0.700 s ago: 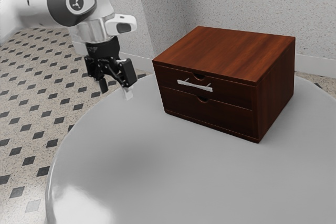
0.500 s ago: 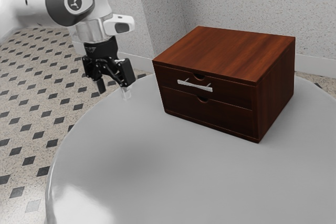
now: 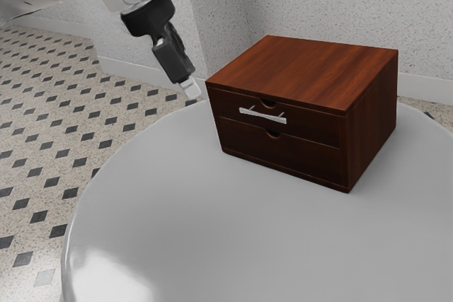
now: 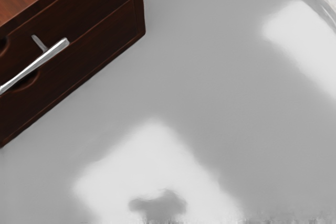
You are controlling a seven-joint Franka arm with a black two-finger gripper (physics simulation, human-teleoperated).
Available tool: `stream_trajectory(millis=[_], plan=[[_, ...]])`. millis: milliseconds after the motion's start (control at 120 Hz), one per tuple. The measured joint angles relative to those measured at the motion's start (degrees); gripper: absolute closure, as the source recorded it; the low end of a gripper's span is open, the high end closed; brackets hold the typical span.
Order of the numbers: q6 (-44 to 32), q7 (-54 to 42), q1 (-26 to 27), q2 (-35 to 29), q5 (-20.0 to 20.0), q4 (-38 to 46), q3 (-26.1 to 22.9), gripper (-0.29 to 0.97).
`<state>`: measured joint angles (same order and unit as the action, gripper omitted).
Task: Pull the drawer handle with one arm to open the drawer
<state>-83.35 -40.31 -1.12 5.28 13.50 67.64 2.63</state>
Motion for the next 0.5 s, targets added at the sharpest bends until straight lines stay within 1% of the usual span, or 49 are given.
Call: stream_trajectory(millis=[75,150,350,500], plan=[[-1.2,-5.1,0.4,1.3,-4.1,0.0,-2.1,0.0],[-2.7,-10.0,0.7,3.2,-6.6,-0.1,-2.6,0.0],[-8.4,-21.2,0.5,6.9,-10.7,-0.1,-2.9,0.0],[-12.3,-29.2,0.6,8.5,-12.0,0.0,-3.1,0.0]])
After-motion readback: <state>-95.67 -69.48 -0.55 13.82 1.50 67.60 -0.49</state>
